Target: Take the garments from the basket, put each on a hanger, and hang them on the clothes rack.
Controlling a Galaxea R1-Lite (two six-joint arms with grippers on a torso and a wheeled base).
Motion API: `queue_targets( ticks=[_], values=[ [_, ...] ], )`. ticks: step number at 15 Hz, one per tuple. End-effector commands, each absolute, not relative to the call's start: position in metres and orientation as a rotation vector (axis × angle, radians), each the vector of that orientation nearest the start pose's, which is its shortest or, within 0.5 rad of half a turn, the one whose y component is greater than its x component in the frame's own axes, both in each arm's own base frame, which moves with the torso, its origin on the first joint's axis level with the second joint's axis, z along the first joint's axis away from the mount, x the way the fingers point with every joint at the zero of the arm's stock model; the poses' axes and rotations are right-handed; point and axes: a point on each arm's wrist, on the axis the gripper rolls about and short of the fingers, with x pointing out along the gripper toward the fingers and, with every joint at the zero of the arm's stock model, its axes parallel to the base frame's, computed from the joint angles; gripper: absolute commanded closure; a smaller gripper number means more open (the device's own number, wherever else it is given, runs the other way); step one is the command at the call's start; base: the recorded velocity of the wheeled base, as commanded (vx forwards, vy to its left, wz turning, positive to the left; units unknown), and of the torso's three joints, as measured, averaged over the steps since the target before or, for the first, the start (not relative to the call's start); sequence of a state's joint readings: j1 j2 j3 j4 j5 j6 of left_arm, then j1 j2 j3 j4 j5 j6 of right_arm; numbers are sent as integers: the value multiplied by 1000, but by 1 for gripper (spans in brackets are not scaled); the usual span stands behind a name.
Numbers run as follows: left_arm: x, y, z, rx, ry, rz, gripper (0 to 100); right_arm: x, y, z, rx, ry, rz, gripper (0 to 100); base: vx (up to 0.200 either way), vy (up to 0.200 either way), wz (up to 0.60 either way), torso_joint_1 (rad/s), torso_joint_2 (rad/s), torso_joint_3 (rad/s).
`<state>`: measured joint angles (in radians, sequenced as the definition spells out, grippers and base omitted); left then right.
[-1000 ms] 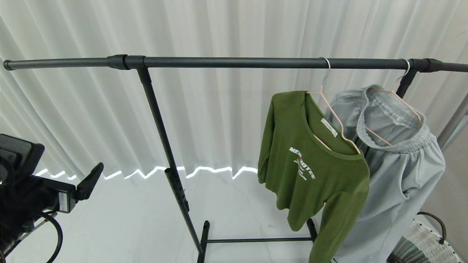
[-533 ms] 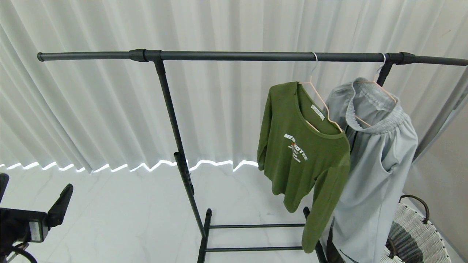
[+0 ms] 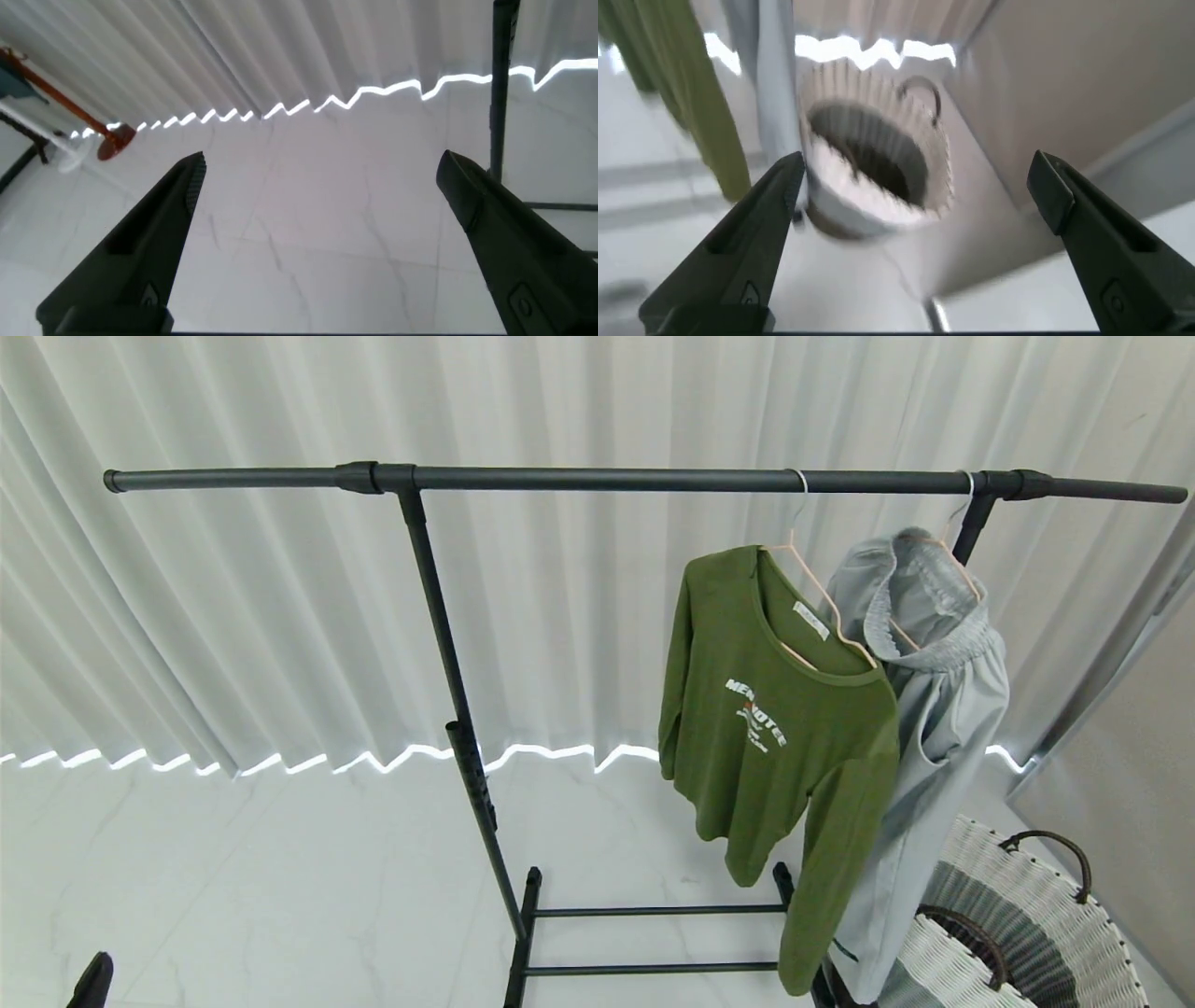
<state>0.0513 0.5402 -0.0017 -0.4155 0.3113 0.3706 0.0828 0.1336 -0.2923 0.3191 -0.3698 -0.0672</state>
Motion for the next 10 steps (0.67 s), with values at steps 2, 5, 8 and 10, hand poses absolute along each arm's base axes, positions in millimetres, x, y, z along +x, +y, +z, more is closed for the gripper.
queue_targets(
  ticks=[2, 5, 8, 10],
  values=[
    [-19, 6, 83, 313, 66, 378, 0, -20, -12, 85, -88, 131, -367, 0, 0, 0, 0, 0, 0, 0],
    [-21, 7, 83, 299, 33, 372, 0, -18, -12, 83, -110, 92, -401, 0, 0, 0, 0, 0, 0, 0],
    [-25, 8, 82, 257, -14, 373, 0, -18, -12, 82, -16, 71, -411, 0, 0, 0, 0, 0, 0, 0],
    [-24, 7, 82, 261, -23, 312, 0, -17, -12, 82, 12, 46, -407, 0, 0, 0, 0, 0, 0, 0]
  ],
)
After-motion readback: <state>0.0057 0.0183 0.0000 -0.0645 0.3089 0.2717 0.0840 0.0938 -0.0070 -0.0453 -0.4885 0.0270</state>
